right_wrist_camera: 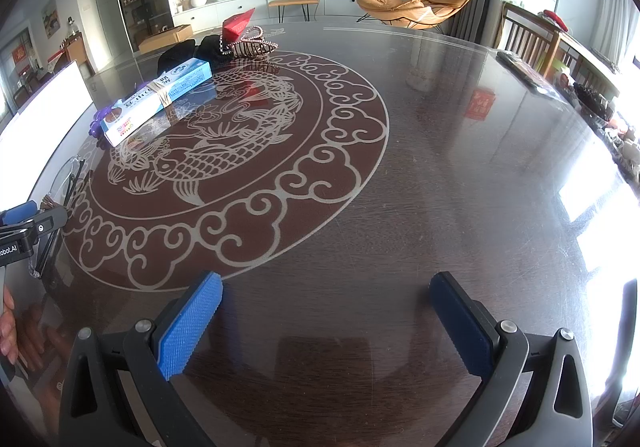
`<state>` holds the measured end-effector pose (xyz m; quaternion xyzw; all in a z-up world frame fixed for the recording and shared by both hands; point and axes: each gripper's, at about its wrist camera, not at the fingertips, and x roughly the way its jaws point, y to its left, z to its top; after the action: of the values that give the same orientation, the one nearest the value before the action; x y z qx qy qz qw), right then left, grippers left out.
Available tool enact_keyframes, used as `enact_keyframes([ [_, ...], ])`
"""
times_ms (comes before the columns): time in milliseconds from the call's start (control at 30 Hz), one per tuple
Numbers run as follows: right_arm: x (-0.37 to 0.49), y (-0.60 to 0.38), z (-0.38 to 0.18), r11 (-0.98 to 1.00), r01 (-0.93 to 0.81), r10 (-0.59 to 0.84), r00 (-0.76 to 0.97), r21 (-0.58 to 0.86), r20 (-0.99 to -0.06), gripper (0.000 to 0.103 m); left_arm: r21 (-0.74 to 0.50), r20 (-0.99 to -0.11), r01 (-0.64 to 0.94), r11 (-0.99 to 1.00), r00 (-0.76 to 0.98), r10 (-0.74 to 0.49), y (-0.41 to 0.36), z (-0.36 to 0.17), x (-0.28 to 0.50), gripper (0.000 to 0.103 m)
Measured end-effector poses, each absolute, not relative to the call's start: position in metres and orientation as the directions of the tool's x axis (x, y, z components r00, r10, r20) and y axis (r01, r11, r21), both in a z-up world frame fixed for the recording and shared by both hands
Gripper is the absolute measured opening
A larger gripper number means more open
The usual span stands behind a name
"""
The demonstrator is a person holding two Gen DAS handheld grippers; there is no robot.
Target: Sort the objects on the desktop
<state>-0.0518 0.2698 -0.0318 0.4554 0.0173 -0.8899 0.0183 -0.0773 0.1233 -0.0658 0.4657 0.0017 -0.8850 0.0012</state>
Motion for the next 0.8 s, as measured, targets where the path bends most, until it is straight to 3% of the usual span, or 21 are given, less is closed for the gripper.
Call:
enact_keyframes([
  [800, -0.0519, 0.2694, -0.032, -0.999, 0.049, -0.017, -0.585, -0.014, -0.811, 0.103, 0.0, -0.822, 0.01, -1.0, -0.569, -0.006, 0.1221, -0.0641, -0.0743, 0.103],
])
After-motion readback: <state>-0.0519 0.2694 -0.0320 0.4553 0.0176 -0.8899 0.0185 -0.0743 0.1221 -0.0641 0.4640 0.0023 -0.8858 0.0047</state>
